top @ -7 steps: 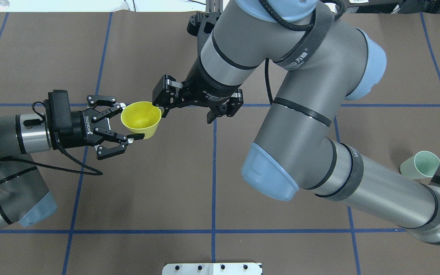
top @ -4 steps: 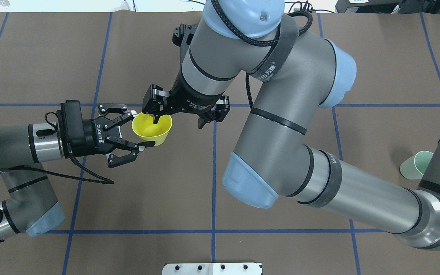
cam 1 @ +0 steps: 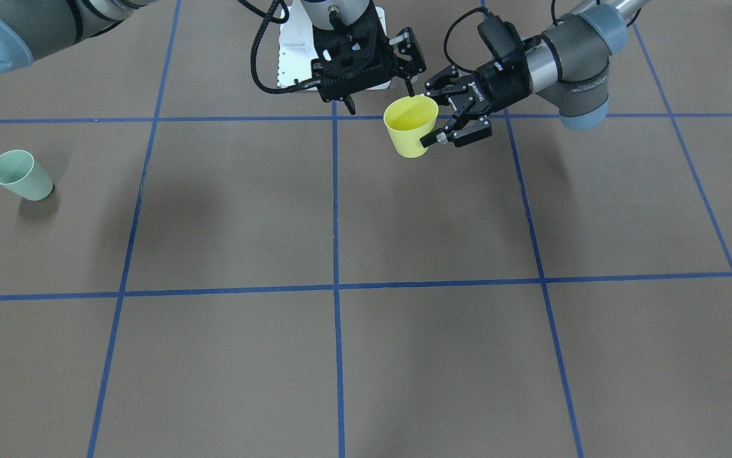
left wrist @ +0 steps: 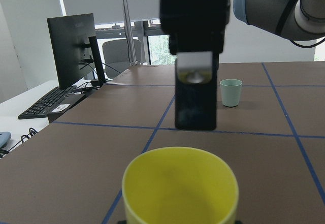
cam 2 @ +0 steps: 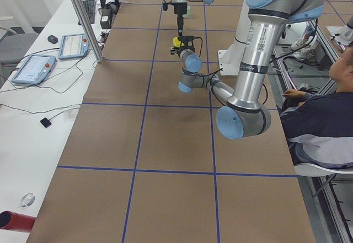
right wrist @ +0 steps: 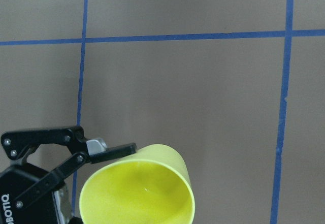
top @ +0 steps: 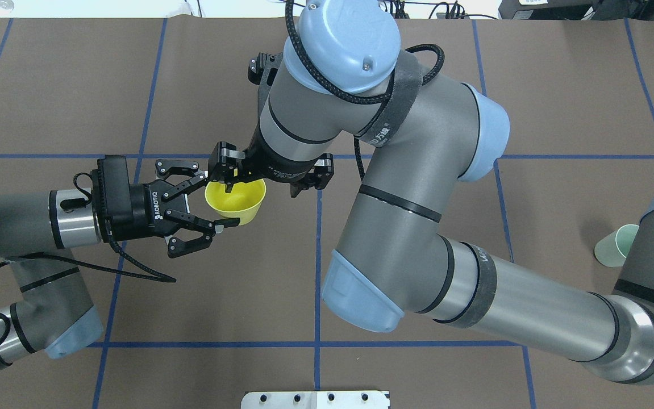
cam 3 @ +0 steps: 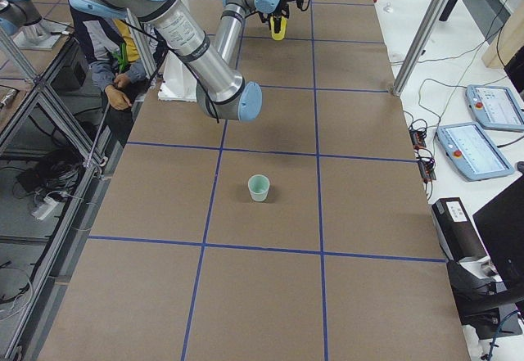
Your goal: Transfer and stack yellow cup on green cup
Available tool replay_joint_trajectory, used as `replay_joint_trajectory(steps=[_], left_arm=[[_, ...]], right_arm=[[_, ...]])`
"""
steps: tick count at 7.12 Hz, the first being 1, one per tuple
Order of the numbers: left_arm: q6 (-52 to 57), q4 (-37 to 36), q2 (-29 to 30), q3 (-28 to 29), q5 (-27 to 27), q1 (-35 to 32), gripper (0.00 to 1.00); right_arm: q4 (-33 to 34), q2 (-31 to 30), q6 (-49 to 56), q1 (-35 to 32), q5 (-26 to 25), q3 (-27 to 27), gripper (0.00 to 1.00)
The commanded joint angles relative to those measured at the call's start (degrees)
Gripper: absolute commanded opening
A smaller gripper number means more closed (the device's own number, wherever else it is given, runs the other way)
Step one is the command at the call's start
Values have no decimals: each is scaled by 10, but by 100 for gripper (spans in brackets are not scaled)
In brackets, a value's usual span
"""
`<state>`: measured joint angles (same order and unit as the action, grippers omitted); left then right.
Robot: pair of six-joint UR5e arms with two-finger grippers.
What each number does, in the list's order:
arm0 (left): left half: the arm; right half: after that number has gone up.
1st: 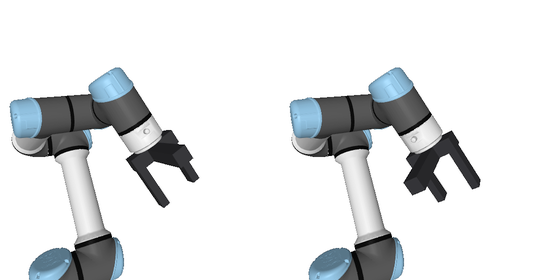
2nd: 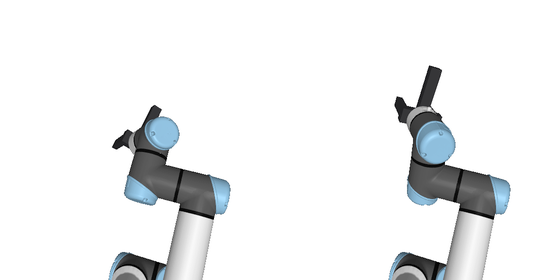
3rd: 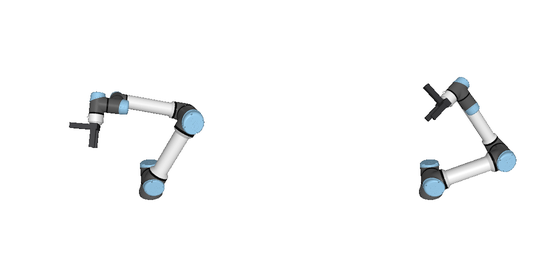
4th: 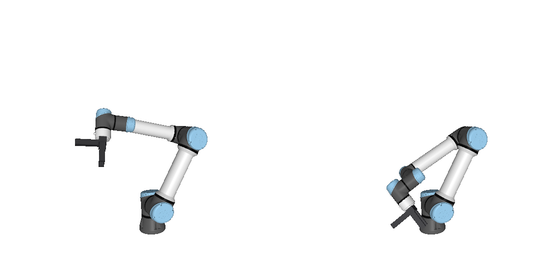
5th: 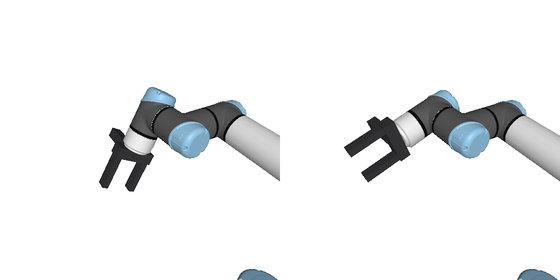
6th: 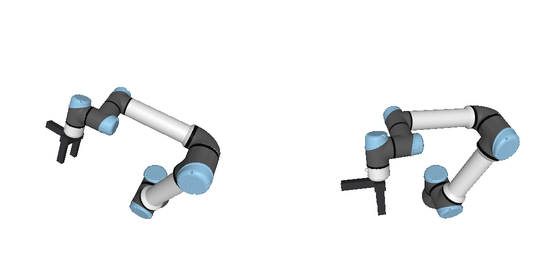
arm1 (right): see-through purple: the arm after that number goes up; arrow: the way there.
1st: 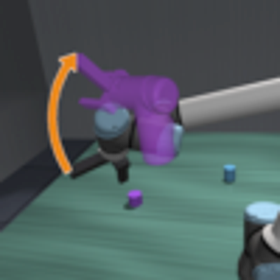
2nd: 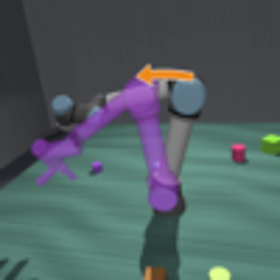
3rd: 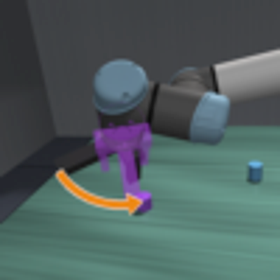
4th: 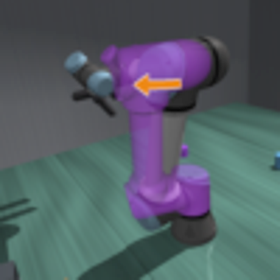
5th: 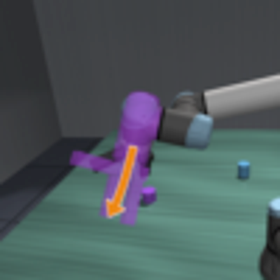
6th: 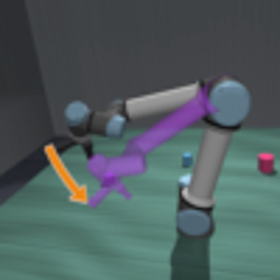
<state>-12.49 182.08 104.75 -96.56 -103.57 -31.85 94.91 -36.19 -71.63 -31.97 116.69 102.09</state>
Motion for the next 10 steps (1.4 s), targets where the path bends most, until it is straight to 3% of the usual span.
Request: replay_joint_trajectory(steps=[1, 5, 6, 8, 9, 10], left_arm=[[-1, 3, 0, 0, -1, 3, 27], [-1, 4, -1, 0, -1, 5, 29], [-1, 4, -1, 1, -1, 5, 29], [-1, 4, -3, 1, 0, 7, 33], [-1, 4, -3, 1, -1, 7, 35], [-1, 5, -2, 1, -1, 7, 36]], right_arm=[[-2, -4, 0, 2, -22, 0, 96], [0, -14, 4, 34, -74, -5, 91], [0, -16, 8, 35, -74, -5, 85], [0, -12, 9, 35, -73, -7, 33], [0, -11, 9, 35, -73, -6, 22], [0, -7, 10, 36, -73, -5, 19]])
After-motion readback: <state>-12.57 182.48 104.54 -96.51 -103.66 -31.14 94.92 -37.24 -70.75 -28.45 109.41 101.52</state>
